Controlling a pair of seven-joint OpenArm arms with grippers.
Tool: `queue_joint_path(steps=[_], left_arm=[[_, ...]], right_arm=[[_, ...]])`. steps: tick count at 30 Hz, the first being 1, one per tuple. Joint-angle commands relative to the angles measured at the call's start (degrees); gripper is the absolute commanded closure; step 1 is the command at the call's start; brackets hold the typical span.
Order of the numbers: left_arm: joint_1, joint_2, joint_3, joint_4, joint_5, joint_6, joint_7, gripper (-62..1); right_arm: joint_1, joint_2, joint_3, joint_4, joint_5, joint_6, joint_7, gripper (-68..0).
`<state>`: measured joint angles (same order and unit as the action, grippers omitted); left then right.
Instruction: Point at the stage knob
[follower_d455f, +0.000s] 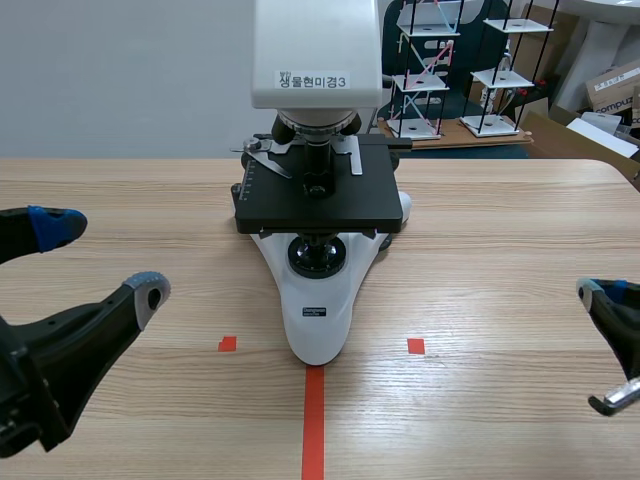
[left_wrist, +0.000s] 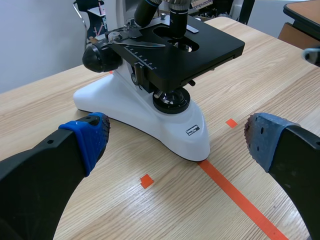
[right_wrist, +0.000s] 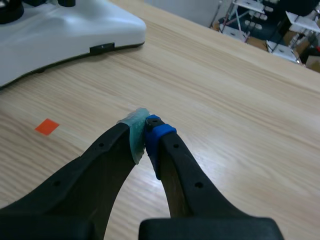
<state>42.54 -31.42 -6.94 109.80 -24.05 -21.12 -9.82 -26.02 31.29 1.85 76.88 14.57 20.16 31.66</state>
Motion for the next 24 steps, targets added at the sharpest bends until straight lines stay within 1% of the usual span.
queue_joint_path(steps=[1, 6, 11, 16, 19, 24], left_arm=[[0.1, 0.4, -0.2, 0.5, -0.4, 0.0, -0.8, -56.6], [0.1, 0.4, -0.2, 0.5, -0.4, 0.0, -0.8, -56.6], [0.1, 0.4, -0.2, 0.5, -0.4, 0.0, -0.8, -56.6], [0.1, 0.4, -0.2, 0.5, -0.4, 0.0, -0.8, -56.6], [0.1, 0.4, -0.2, 0.5, -0.4, 0.0, -0.8, -56.6], [0.1, 0.4, -0.2, 0.5, -0.4, 0.0, -0.8, -56.6]], right_arm=[[3.1, 1.0, -1.4, 0.7, 0.3, -0.3, 0.9, 0.2], [12.3, 1.1, -7.7, -3.8, -1.3, 0.3, 1.3, 0.2], [20.5, 0.8, -14.5, -8.9, -1.3, 0.2, 1.4, 0.2], [26.5, -0.2, -18.3, -14.5, -1.3, 0.2, 3.4, 0.2], [29.9, -1.1, -20.2, -17.7, -1.3, 0.3, 3.7, 0.2], [34.5, -2.6, -23.2, -20.9, -2.4, 0.3, 4.8, 0.2]])
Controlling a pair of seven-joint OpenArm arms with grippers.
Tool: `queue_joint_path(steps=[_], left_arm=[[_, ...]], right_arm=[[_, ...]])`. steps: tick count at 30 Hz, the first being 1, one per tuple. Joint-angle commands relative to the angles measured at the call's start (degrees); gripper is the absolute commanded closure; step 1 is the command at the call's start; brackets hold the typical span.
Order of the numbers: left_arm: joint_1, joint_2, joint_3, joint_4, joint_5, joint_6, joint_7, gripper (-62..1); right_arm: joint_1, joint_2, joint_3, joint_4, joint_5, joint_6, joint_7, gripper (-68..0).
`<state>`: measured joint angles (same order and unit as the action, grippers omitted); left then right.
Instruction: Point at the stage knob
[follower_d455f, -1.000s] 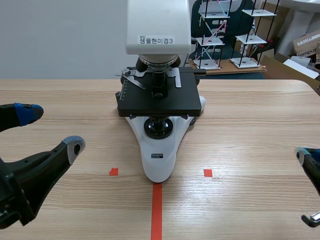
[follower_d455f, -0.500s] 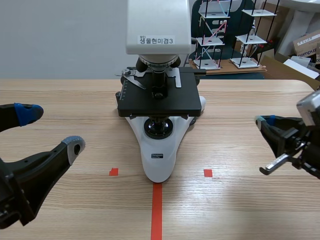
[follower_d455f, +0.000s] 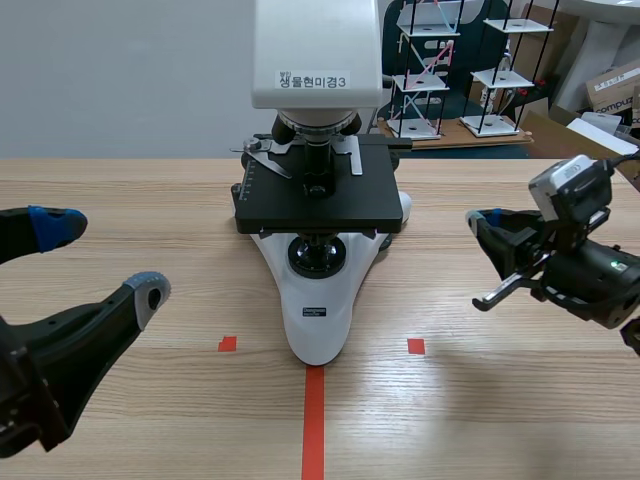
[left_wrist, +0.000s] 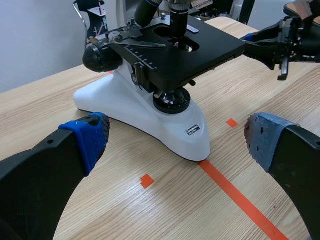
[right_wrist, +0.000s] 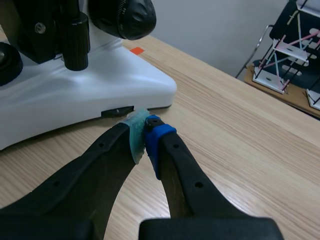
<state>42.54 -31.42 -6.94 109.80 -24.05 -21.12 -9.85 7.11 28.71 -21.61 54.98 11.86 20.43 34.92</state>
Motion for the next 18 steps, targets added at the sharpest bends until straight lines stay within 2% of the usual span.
queue_joint_path(steps=[1, 9, 18], left_arm=[[0.1, 0.4, -0.2, 0.5, -0.4, 0.0, -0.8, -56.6], [0.1, 0.4, -0.2, 0.5, -0.4, 0.0, -0.8, -56.6], [0.1, 0.4, -0.2, 0.5, -0.4, 0.0, -0.8, -56.6]], right_arm=[[2.3, -0.4, -0.3, 0.5, 0.3, 0.0, 1.6, 0.2], [7.0, -2.7, -3.2, -3.1, -0.9, 0.0, 2.3, 0.2], [7.3, -3.3, -4.0, -3.3, -2.7, 0.0, 2.8, 0.2]])
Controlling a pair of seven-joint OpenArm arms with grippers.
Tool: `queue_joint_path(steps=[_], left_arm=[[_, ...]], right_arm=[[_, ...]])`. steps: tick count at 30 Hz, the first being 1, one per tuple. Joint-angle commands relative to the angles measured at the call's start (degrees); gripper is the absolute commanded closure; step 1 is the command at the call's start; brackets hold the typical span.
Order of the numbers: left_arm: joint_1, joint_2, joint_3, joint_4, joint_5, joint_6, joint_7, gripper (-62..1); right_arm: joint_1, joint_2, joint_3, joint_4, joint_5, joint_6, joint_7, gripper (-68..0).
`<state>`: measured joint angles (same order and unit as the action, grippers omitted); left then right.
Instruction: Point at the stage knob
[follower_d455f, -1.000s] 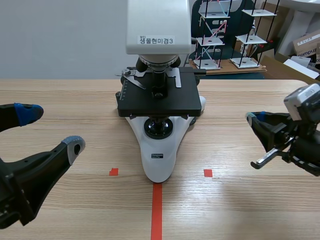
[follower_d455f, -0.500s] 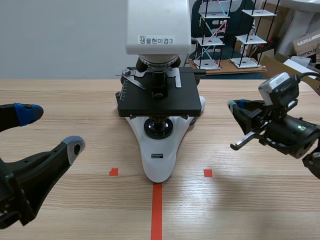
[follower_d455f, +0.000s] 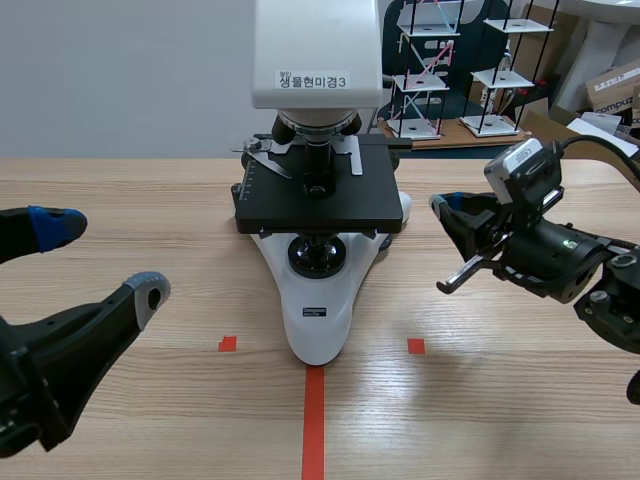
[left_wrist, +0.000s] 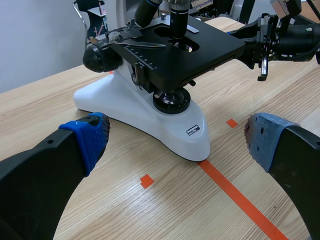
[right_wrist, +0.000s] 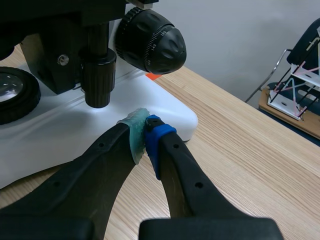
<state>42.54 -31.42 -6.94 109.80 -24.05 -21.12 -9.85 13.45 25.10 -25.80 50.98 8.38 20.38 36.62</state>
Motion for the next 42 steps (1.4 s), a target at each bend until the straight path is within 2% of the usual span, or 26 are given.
queue_joint_path(steps=[1, 33, 37, 42], left_arm=[[0.1, 0.4, -0.2, 0.5, -0.4, 0.0, -0.8, -56.6], [0.1, 0.4, -0.2, 0.5, -0.4, 0.0, -0.8, -56.6], [0.1, 0.4, -0.2, 0.5, -0.4, 0.0, -0.8, -56.6], [0.1, 0.4, -0.2, 0.5, -0.4, 0.0, -0.8, -56.6]], right_arm=[[1.0, 0.3, 0.2, 0.7, 0.8, 0.0, 1.2, 0.2], [1.0, 0.3, 0.2, 0.7, 0.8, 0.0, 1.7, 0.2], [0.9, 0.3, 0.2, 0.7, 0.8, -1.1, 2.1, 0.2], [0.9, 0.3, 0.2, 0.7, 0.8, -1.0, 2.2, 0.2]])
